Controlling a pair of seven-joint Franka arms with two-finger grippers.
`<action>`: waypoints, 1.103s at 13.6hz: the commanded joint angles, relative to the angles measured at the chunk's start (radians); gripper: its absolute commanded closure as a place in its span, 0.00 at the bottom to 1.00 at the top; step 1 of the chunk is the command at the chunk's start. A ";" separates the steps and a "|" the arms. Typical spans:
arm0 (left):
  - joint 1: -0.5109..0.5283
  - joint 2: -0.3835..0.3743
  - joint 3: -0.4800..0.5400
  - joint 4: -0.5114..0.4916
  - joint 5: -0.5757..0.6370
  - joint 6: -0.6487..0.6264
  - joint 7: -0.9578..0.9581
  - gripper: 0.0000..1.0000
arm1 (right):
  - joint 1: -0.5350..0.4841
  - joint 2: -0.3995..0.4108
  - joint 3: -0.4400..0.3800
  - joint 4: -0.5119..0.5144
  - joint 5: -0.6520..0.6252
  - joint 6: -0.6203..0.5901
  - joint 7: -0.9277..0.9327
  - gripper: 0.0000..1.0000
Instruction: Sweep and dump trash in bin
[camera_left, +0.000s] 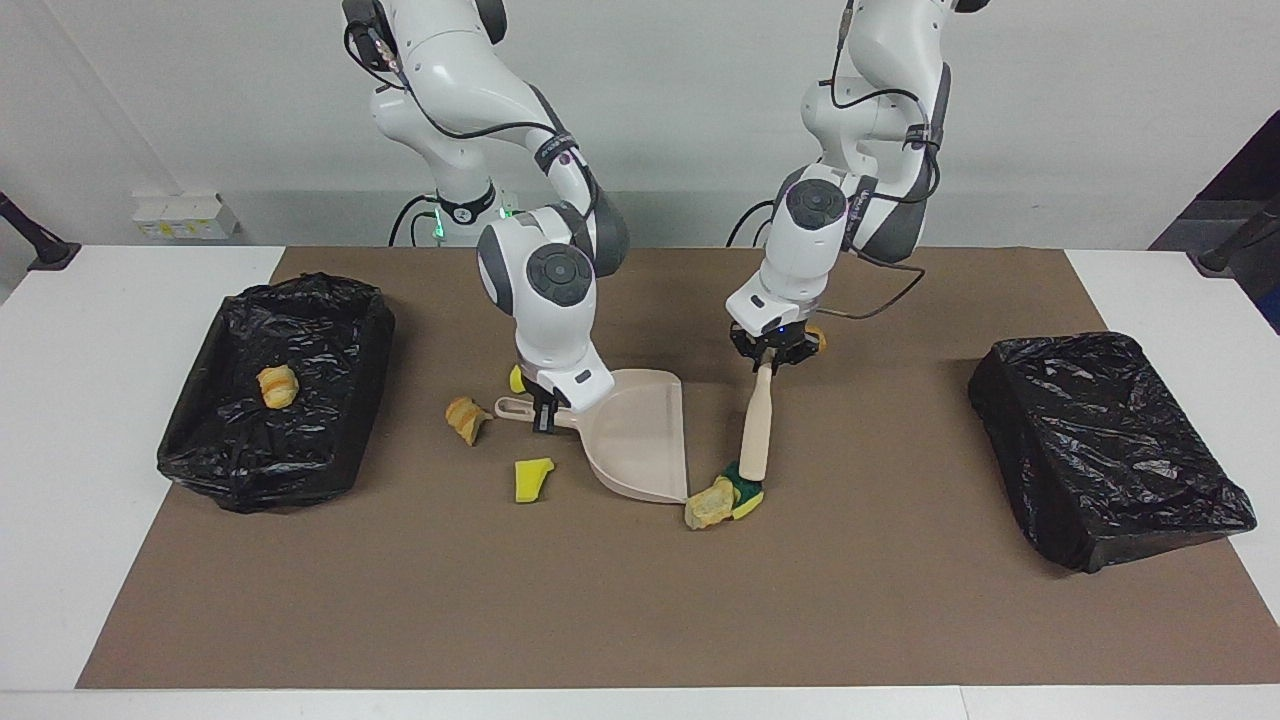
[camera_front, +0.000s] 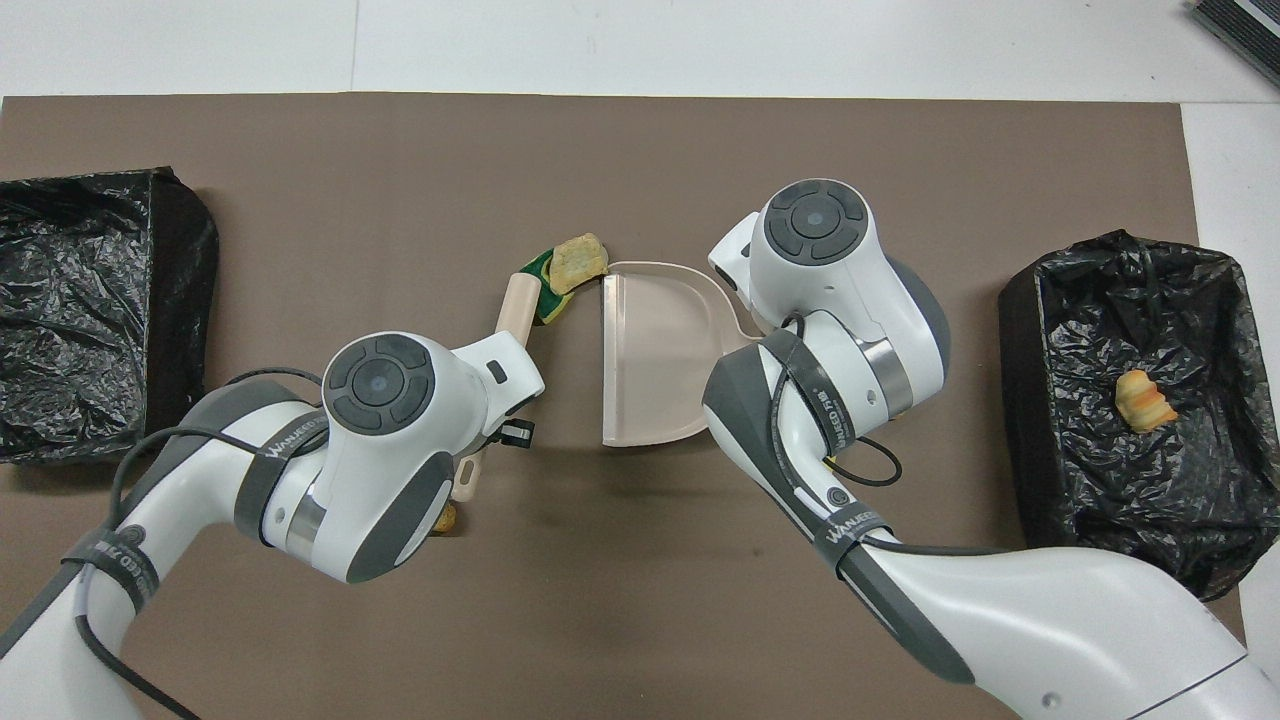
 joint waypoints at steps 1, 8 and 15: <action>0.038 0.004 0.018 0.087 0.012 -0.142 0.120 1.00 | -0.006 -0.032 0.009 -0.045 0.010 0.027 0.025 1.00; 0.151 0.130 0.018 0.123 0.032 0.112 0.215 1.00 | -0.006 -0.033 0.009 -0.048 0.010 0.029 0.031 1.00; -0.006 0.124 0.010 0.116 0.056 0.091 0.220 1.00 | -0.006 -0.033 0.009 -0.050 0.010 0.029 0.045 1.00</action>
